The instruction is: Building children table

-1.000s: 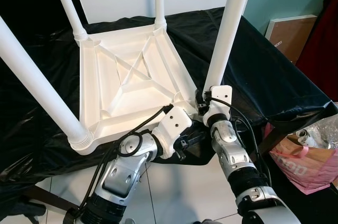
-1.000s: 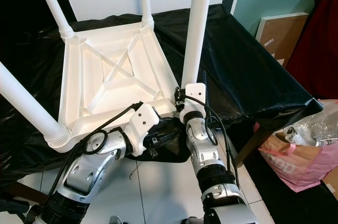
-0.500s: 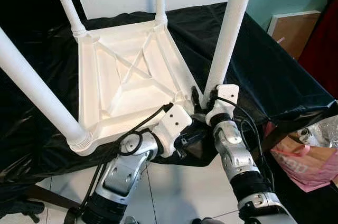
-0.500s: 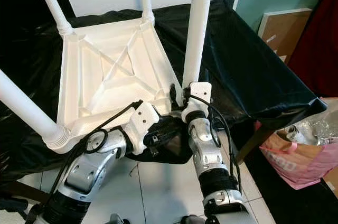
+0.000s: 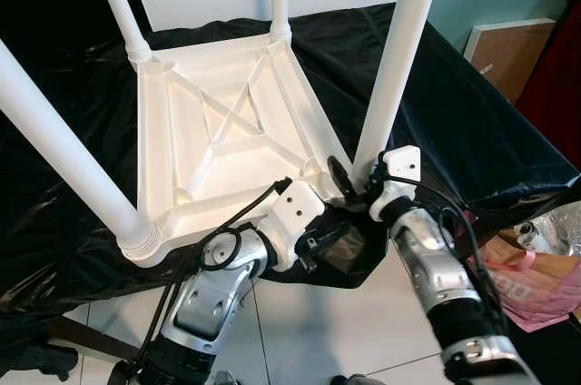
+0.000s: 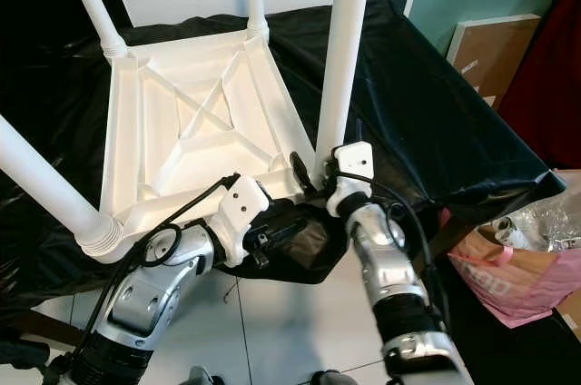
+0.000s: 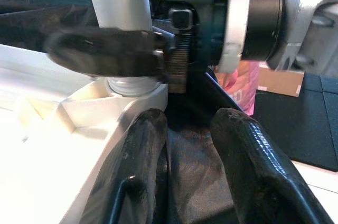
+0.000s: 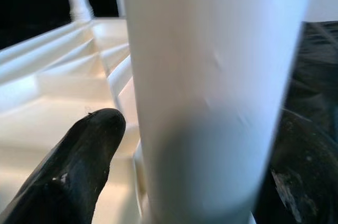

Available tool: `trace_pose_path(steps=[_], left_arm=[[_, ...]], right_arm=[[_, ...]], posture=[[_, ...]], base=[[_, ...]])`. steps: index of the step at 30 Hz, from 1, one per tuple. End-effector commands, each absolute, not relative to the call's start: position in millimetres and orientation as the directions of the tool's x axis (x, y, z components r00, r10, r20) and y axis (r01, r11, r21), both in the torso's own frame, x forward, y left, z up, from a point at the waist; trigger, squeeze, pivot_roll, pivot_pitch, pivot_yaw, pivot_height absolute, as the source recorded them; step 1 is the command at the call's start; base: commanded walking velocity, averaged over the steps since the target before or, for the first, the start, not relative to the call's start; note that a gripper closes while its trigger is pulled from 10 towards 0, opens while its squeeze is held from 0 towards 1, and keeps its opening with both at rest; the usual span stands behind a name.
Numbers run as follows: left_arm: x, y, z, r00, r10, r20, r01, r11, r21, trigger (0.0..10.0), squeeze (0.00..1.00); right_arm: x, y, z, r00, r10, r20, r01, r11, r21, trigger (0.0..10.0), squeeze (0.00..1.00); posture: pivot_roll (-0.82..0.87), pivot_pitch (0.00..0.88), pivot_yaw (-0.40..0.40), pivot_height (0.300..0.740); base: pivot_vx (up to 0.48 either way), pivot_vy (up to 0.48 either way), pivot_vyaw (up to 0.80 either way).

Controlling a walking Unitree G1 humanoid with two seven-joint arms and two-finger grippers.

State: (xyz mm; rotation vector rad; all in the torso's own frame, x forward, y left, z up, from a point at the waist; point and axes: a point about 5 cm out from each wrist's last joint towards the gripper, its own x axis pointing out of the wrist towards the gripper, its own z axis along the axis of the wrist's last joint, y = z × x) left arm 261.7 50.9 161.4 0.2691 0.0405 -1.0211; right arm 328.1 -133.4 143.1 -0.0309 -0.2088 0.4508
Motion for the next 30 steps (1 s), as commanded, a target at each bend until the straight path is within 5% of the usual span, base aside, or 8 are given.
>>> trace_pose_path(steps=[1,11,12,14,15,26,27,30], left_arm=[[262.2,52.3,163.0,0.578,-0.804,-0.137,0.810,0.546,0.212,10.0,0.00],[263.9,49.6,163.2,0.574,-0.808,-0.135,0.813,0.541,0.216,10.0,0.00],[263.8,49.4,162.6,0.574,-0.807,-0.137,0.812,0.541,0.218,10.0,0.00],[263.8,49.4,162.2,0.575,-0.806,-0.138,0.812,0.541,0.218,10.0,0.00],[263.8,49.8,162.3,0.578,-0.805,-0.138,0.810,0.544,0.219,10.0,0.00],[264.8,54.0,161.6,0.616,-0.776,-0.134,0.782,0.582,0.223,10.0,0.00],[265.7,54.3,163.0,0.622,-0.773,-0.126,0.777,0.589,0.222,10.0,0.00],[267.0,55.2,163.1,0.631,-0.765,-0.125,0.769,0.597,0.228,10.0,0.00]], right_arm=[[329.7,-132.2,140.8,0.847,0.506,0.162,-0.500,0.862,-0.084,10.0,0.00],[343.3,-135.2,142.5,0.778,0.624,0.076,-0.612,0.780,-0.133,10.0,0.00],[346.5,-135.1,142.0,0.777,0.627,0.063,-0.615,0.776,-0.138,4.4,0.00],[348.3,-135.2,141.6,0.775,0.630,0.054,-0.619,0.773,-0.140,4.4,0.00],[349.5,-135.4,140.7,0.775,0.630,0.047,-0.620,0.773,-0.138,0.0,0.00],[352.2,-141.9,126.9,0.809,0.588,-0.028,-0.585,0.798,-0.143,0.0,0.00],[352.6,-142.8,125.0,0.825,0.564,-0.027,-0.561,0.815,-0.144,10.0,0.00],[353.6,-144.5,121.9,0.864,0.502,-0.030,-0.502,0.856,-0.124,10.0,0.00]], posture=[[0.00,0.090,-0.012,0.740],[0.01,0.076,-0.017,0.740],[0.01,0.075,-0.019,0.740],[0.01,0.075,-0.019,0.740],[0.02,0.074,-0.027,0.740],[0.03,0.075,-0.044,0.740],[0.03,0.075,-0.044,0.740],[0.03,0.077,-0.043,0.740]], base=[[0.000,0.000,0.00],[0.000,0.000,0.00],[0.000,0.000,0.00],[0.000,0.000,0.00],[0.000,0.000,0.00],[0.000,0.000,0.00],[0.000,0.000,0.00],[0.000,0.000,0.00]])
